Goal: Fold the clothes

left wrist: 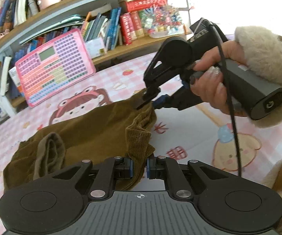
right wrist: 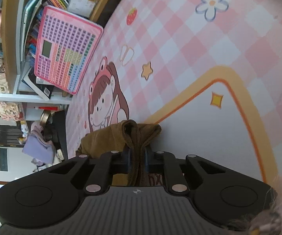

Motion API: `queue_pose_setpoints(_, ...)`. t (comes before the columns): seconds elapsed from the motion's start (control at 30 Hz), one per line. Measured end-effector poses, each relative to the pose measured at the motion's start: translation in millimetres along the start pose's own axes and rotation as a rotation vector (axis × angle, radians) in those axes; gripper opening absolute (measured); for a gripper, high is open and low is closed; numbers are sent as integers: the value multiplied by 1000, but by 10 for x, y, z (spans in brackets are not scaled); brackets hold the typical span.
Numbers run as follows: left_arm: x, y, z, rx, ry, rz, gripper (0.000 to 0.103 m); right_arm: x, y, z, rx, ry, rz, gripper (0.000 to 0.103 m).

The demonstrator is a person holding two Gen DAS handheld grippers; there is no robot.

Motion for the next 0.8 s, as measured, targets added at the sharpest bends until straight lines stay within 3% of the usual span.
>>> queue_pose_setpoints(0.23,-163,-350,20,-108,129,114,11,117,-378,370,-102,-8,8,11)
queue_pose_setpoints(0.37,-176,-412,37,-135,174,195,11,199,-444,475,-106,-3,40,11)
queue_pose_setpoints(0.6,280,-480,365,-231,119,417,11,802,-305,486,-68,-141,109,11)
queue_pose_setpoints(0.8,797,-332,646,-298,52,617,11,1400,7,333,-27,-220,203,11)
Point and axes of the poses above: each gripper's, at about its wrist camera, not at the fingertips, and z roughly against the way its jaws point, x to its left, y to its underside, the point moved 10 cm from there along -z, roughly the way its jaws point, and after that the axes turned 11 degrees about -x, right-handed, at the moved point
